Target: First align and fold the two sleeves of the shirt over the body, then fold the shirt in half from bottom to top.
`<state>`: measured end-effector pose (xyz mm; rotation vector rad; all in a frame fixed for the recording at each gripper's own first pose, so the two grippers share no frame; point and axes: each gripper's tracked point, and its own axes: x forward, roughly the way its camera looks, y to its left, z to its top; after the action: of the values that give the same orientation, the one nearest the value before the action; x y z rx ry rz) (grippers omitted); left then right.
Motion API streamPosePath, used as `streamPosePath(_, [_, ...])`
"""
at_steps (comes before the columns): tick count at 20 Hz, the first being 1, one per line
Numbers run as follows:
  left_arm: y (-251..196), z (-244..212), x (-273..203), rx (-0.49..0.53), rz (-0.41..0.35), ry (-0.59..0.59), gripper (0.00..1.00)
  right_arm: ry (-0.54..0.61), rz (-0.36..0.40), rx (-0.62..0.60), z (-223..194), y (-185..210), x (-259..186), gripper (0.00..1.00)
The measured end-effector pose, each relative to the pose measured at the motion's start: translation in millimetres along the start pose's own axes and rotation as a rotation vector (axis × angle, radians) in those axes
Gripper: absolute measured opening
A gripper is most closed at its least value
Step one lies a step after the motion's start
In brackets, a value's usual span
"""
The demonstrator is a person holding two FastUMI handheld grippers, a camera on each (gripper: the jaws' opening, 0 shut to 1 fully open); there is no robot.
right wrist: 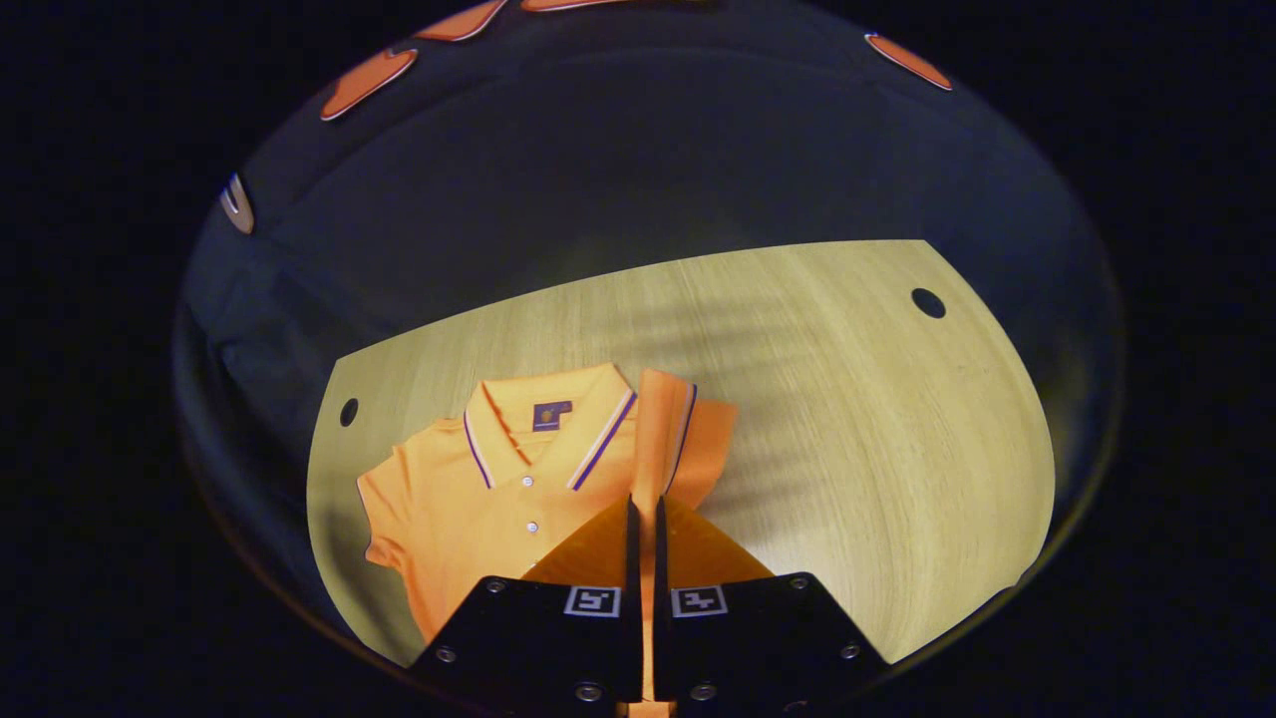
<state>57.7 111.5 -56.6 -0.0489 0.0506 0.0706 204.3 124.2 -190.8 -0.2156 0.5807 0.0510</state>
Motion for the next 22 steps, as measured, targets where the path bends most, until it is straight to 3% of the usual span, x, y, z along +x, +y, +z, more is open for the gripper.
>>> streamPosePath(3, [0, -1, 1, 0.000, -0.011, 0.002, 0.98, 0.026, 0.051, -0.032, -11, 26, 8, 0.04])
streamPosePath(5, [1, -2, 0, -0.001, -0.012, 0.011, 0.98, 0.034, 0.103, -0.037, -15, 43, 9, 0.18])
streamPosePath(8, [-1, -4, -1, -0.013, -0.023, 0.026, 0.98, 0.035, 0.138, -0.022, -16, 58, 9, 0.30])
streamPosePath(11, [-1, -7, 1, -0.009, -0.027, 0.040, 0.98, 0.016, 0.134, -0.038, -16, 59, 7, 0.80])
streamPosePath(13, [-2, -7, 2, -0.004, -0.028, 0.045, 0.98, -0.009, 0.125, -0.055, -12, 58, 2, 0.98])
streamPosePath(22, [-17, -24, 6, 0.003, -0.062, 0.152, 0.98, -0.279, 0.123, -0.124, 44, 62, -65, 0.99])
